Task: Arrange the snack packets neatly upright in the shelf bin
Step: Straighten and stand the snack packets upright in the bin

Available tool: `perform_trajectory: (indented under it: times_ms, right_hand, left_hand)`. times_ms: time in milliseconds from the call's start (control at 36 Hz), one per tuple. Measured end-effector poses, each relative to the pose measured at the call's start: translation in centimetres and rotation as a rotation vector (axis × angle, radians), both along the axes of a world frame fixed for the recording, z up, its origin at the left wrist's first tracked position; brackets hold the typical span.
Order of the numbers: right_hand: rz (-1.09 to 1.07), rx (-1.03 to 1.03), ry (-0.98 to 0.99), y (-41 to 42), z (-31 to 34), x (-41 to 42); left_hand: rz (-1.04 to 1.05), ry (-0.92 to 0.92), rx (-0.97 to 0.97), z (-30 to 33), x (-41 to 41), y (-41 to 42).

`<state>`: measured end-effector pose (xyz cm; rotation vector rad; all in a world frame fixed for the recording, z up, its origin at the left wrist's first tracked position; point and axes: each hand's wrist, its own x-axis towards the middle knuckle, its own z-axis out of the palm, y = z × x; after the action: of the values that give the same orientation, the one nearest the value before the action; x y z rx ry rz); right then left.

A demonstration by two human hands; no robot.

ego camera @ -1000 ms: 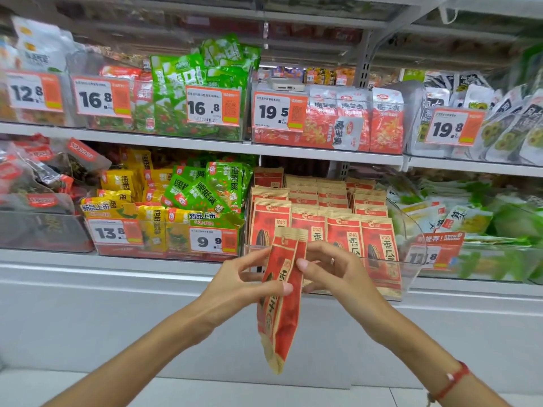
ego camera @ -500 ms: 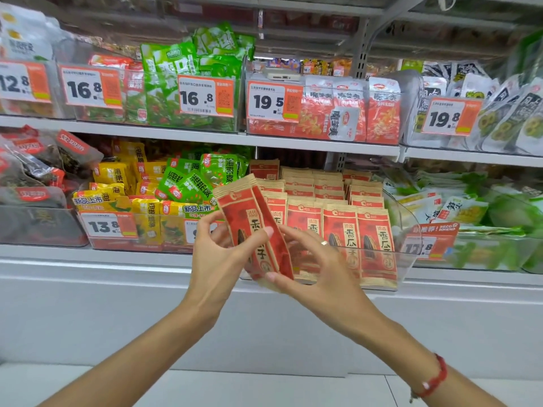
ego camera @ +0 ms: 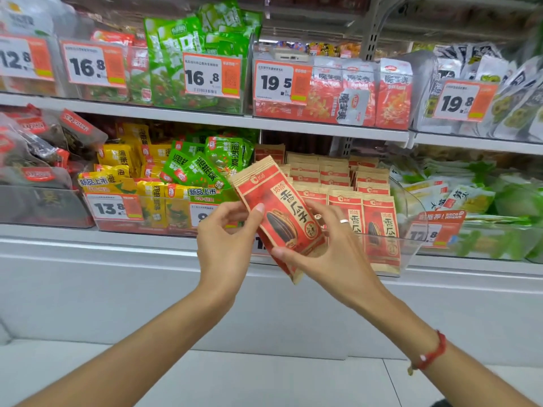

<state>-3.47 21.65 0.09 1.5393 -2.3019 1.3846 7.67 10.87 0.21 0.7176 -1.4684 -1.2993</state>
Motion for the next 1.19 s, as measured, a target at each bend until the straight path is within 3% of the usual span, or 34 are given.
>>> perform_trajectory:
  times_ms: [139,333,528,611,806,861,972,1056,1111,1195]
  right_hand:
    - [-0.006,0.089,0.037,0.0,0.3,0.5]
    - [0.242,-0.015,-0.472,0.4,0.5,-0.7]
    - [0.403,0.052,-0.521,0.8,0.3,-0.6]
    - [0.387,0.065,-0.483,0.9,0.5,-0.2]
    - [0.222,-0.058,-0.18,0.6,0.9,0.8]
    - [0.216,-0.077,-0.221,0.6,0.9,0.0]
    - [0.261,-0.076,-0.517,1.1,1.0,-1.9]
    - [0.251,-0.065,-0.528,1.3,1.2,-2.2]
    - [0.214,-0.127,-0.465,1.5,1.4,-1.9]
    - [0.098,-0.318,-0.17,1.7,2.2,-1.5]
  left_hand:
    - [-0.048,0.044,-0.033,0.9,0.0,0.7]
    - [-0.358,-0.156,-0.05,1.4,0.8,-1.3]
    - [-0.637,-0.147,0.102,1.2,1.0,-2.1]
    - [-0.587,-0.135,0.116,1.1,1.0,-2.2]
    - [-0.209,-0.076,-0.036,1.4,0.5,-0.2]
    - [-0.158,-0.096,-0.09,1.4,0.5,0.0]
    - [-0.129,-0.065,-0.144,1.4,0.7,-0.3]
    - [-0.174,-0.037,-0.122,1.3,0.8,-0.4]
    - [-0.214,-0.019,-0.071,1.3,0.8,-0.3]
    - [-0.265,0.005,0.01,1.5,0.7,0.0]
